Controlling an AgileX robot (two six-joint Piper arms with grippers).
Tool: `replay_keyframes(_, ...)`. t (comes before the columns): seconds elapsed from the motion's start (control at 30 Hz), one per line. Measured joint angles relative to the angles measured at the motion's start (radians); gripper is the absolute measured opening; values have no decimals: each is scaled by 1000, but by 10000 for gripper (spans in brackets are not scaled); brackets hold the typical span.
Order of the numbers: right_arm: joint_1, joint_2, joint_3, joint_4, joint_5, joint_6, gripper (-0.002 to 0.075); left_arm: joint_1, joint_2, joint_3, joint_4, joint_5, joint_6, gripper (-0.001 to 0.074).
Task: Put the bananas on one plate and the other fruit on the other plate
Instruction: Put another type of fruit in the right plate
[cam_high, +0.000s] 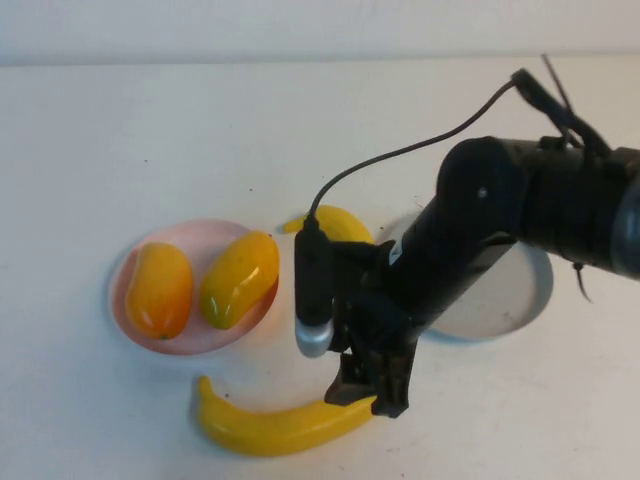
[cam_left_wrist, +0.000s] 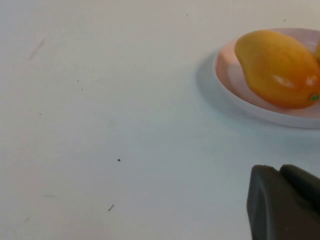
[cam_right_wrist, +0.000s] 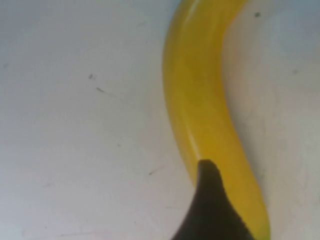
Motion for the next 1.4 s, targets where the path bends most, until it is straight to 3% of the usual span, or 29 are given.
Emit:
replay_keyframes(0.87,48,205,-28,-91,-33,-42,416,0,0,0,0,0,0,2)
replay_keyframes(1.1,50,214,-30,-93,-24,-21,304,0,0,0,0,0,0,2)
replay_keyframes(1.4,50,142,-30,-66,133,-1,304,0,0,0,0,0,0,2)
